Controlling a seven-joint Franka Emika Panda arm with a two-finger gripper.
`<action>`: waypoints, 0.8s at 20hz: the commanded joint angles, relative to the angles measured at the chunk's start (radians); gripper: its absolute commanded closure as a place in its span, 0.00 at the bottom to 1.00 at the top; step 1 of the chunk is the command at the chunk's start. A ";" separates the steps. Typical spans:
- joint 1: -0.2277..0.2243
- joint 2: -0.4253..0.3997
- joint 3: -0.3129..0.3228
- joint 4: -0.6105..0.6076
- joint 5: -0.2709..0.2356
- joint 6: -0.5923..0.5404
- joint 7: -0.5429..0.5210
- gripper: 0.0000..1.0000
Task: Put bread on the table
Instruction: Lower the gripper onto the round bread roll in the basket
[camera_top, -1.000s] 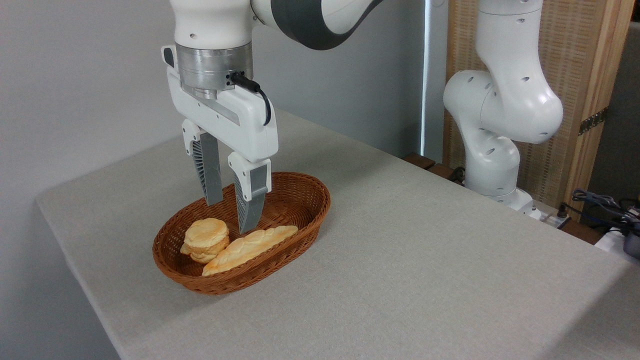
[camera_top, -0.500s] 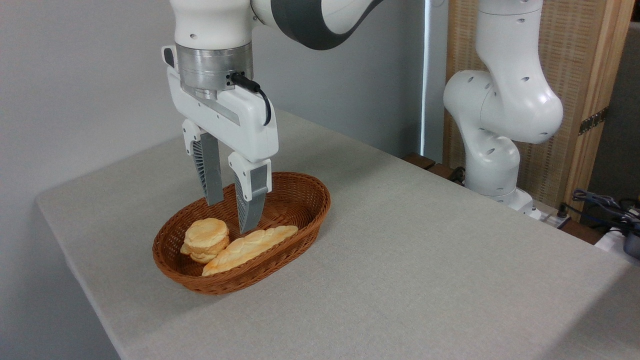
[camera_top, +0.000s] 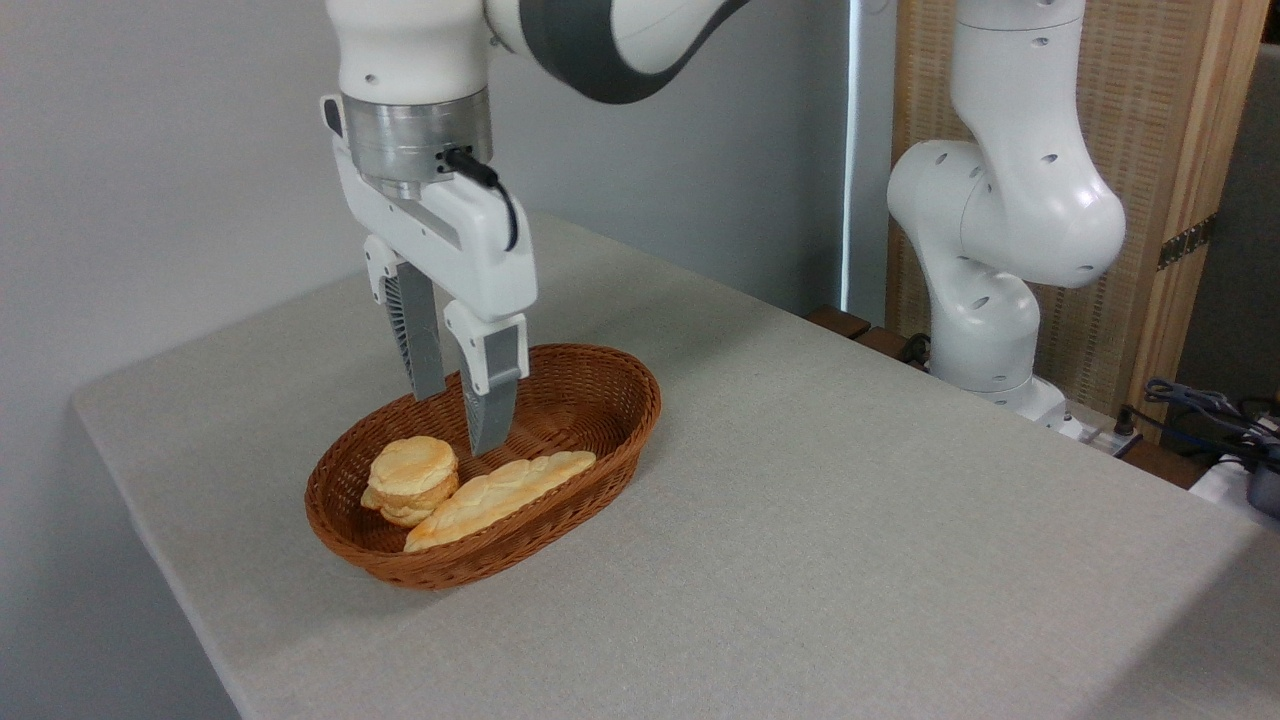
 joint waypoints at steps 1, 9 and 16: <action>-0.009 0.022 -0.056 -0.042 0.001 0.050 0.016 0.00; -0.010 0.079 -0.134 -0.096 0.002 0.168 0.063 0.00; -0.010 0.126 -0.145 -0.095 0.007 0.185 0.111 0.00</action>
